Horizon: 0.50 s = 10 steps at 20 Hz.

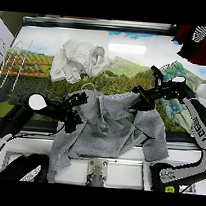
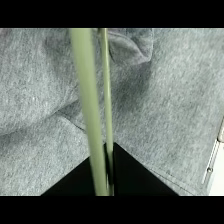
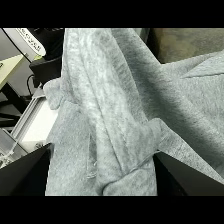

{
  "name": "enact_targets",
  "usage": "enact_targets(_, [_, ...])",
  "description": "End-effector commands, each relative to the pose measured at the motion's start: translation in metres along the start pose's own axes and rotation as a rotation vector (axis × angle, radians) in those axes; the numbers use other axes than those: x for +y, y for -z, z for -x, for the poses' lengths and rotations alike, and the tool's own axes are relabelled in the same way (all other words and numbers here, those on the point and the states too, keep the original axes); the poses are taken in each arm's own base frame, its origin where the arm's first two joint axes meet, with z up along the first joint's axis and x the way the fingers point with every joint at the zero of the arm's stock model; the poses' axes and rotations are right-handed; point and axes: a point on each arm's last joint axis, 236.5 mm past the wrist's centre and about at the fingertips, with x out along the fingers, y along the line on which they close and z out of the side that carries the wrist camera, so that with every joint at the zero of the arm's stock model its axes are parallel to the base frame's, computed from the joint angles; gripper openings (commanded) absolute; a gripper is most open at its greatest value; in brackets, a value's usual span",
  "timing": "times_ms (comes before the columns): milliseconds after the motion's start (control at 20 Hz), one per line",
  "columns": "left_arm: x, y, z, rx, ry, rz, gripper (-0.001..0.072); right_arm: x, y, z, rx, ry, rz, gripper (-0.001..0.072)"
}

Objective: Fold the clothes and pants, and hang the long-sleeved shirts on hangers.

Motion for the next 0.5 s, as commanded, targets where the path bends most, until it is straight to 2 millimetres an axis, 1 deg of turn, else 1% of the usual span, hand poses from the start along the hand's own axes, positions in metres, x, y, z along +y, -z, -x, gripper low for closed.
enact_targets(0, [-0.0003, -0.0005, 0.0002, -0.001, 0.001, 0.000, 0.0012, -0.0003, 0.0000, -0.0003, -0.001, 0.000, -0.003, 0.0631])
enact_targets(400, [-0.0002, -0.0005, 0.0002, -0.001, 0.000, 0.000, 0.0012, -0.0005, -0.0005, -0.0003, -0.003, 0.001, -0.003, 0.0630])
enact_targets(450, [-0.0002, -0.0005, 0.0002, -0.001, 0.000, 0.000, 0.0012, -0.0005, -0.0005, -0.0003, -0.003, 0.001, -0.003, 0.0608])
